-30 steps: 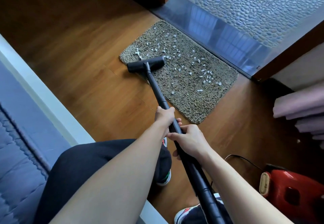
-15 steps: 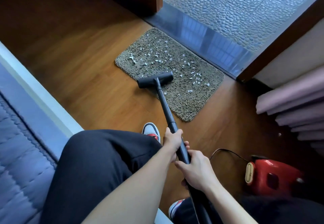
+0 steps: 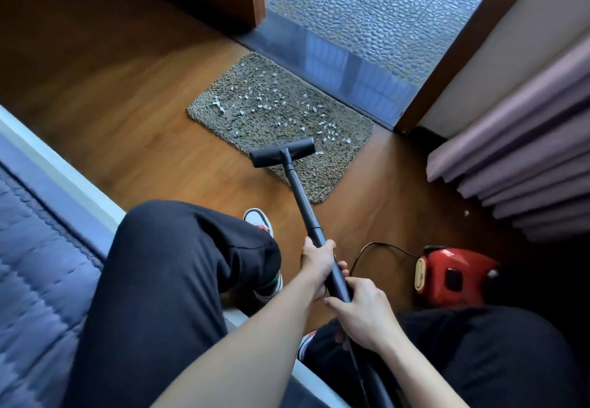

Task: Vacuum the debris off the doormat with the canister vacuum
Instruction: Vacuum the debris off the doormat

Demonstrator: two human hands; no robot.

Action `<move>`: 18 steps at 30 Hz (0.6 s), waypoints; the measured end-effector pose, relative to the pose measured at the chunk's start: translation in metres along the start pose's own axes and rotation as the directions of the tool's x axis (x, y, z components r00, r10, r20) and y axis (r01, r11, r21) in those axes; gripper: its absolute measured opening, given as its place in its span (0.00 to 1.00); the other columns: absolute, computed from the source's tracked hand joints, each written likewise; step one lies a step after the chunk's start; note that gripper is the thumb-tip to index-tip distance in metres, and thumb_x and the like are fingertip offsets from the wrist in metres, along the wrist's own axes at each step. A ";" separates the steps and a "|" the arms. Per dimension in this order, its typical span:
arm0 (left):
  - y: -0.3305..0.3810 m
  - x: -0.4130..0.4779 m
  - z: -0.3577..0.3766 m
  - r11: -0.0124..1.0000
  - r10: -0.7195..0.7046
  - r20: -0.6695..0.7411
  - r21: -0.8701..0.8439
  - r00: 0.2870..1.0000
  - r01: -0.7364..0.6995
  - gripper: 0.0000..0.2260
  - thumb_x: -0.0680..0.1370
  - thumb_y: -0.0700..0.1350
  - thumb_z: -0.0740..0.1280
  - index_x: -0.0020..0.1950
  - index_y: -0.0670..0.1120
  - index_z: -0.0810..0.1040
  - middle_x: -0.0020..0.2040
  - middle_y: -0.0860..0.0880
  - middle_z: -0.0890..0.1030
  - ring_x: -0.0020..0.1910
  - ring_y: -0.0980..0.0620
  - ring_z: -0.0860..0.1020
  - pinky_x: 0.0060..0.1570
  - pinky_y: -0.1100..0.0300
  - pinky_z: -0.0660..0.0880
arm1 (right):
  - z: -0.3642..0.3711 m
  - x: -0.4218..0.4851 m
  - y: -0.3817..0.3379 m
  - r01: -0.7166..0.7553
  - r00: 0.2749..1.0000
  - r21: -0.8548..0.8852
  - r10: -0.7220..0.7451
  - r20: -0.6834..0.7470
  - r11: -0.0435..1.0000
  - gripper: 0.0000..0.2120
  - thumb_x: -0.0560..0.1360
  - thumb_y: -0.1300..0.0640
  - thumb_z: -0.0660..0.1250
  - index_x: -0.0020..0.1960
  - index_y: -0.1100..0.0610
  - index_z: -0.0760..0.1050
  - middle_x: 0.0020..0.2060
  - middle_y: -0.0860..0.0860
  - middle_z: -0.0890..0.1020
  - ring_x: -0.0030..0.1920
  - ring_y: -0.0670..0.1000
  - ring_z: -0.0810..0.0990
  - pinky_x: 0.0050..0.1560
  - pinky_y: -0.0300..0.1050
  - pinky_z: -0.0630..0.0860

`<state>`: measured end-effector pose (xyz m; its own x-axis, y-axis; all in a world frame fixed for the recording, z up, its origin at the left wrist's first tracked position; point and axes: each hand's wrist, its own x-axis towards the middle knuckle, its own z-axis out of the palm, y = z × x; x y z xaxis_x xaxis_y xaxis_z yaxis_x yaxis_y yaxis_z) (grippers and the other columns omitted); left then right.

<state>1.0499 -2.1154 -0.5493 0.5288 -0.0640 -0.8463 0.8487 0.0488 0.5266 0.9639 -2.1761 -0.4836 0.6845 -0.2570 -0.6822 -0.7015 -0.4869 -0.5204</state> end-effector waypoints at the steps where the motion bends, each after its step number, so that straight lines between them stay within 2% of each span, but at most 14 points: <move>1: -0.004 0.000 0.000 1.000 0.000 -0.007 0.002 1.000 0.000 0.12 0.82 0.39 0.60 0.65 0.42 0.66 0.36 0.42 0.71 0.20 0.52 0.73 0.23 0.61 0.75 | 0.001 -0.001 0.003 -0.007 1.000 0.004 0.007 0.005 1.000 0.10 0.71 0.49 0.72 0.44 0.56 0.79 0.33 0.56 0.86 0.35 0.59 0.86 0.42 0.59 0.84; 6: -0.012 0.009 -0.010 0.999 -0.015 -0.041 0.037 0.999 0.017 0.12 0.82 0.40 0.60 0.65 0.42 0.66 0.35 0.43 0.72 0.22 0.52 0.73 0.23 0.61 0.75 | 0.014 0.002 0.002 -0.036 0.999 0.016 0.035 0.038 0.999 0.12 0.70 0.48 0.71 0.43 0.58 0.78 0.32 0.57 0.85 0.36 0.61 0.86 0.42 0.58 0.84; 8: -0.010 0.016 -0.012 0.999 -0.011 -0.048 0.050 0.999 0.014 0.11 0.82 0.40 0.60 0.64 0.42 0.66 0.34 0.43 0.71 0.22 0.51 0.73 0.24 0.61 0.75 | 0.016 0.007 -0.002 -0.054 0.998 0.024 0.054 0.034 0.998 0.10 0.73 0.49 0.71 0.44 0.56 0.78 0.33 0.55 0.85 0.35 0.56 0.86 0.38 0.48 0.83; 9: -0.008 0.020 -0.013 0.999 -0.006 -0.048 0.051 0.999 0.009 0.10 0.82 0.40 0.60 0.63 0.42 0.66 0.35 0.43 0.71 0.23 0.51 0.73 0.23 0.61 0.75 | 0.017 0.010 -0.004 -0.060 0.998 0.027 0.059 0.027 0.998 0.09 0.75 0.50 0.71 0.45 0.56 0.78 0.33 0.53 0.85 0.32 0.52 0.85 0.31 0.39 0.79; 11: -0.001 0.030 -0.012 0.999 0.002 -0.046 0.049 0.999 0.001 0.09 0.81 0.39 0.60 0.61 0.43 0.66 0.36 0.43 0.70 0.24 0.50 0.73 0.24 0.60 0.74 | 0.015 0.017 -0.011 -0.076 0.997 0.069 0.074 0.026 0.995 0.08 0.77 0.53 0.71 0.47 0.58 0.79 0.30 0.51 0.82 0.24 0.47 0.81 0.22 0.33 0.69; 13: 0.009 0.043 -0.012 0.999 0.005 -0.047 0.053 0.999 -0.002 0.07 0.81 0.39 0.61 0.58 0.43 0.65 0.37 0.43 0.70 0.24 0.49 0.73 0.24 0.59 0.73 | 0.014 0.027 -0.020 -0.085 0.996 0.123 0.081 0.038 0.989 0.09 0.77 0.55 0.71 0.48 0.61 0.79 0.30 0.52 0.81 0.22 0.50 0.81 0.21 0.36 0.71; 18: 0.042 0.075 -0.013 0.997 0.013 -0.042 0.080 0.999 -0.010 0.07 0.80 0.39 0.61 0.56 0.43 0.64 0.37 0.42 0.71 0.23 0.48 0.73 0.24 0.59 0.73 | 0.016 0.064 -0.041 -0.090 0.996 0.232 0.082 0.041 0.969 0.10 0.75 0.55 0.71 0.49 0.62 0.78 0.33 0.57 0.82 0.27 0.60 0.85 0.24 0.48 0.80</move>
<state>1.1250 -2.1054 -0.5921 0.5390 -0.0214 -0.8420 0.8415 -0.0302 0.5394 1.0337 -2.1594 -0.5140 0.6156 -0.2619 -0.7432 -0.7869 -0.2549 -0.5620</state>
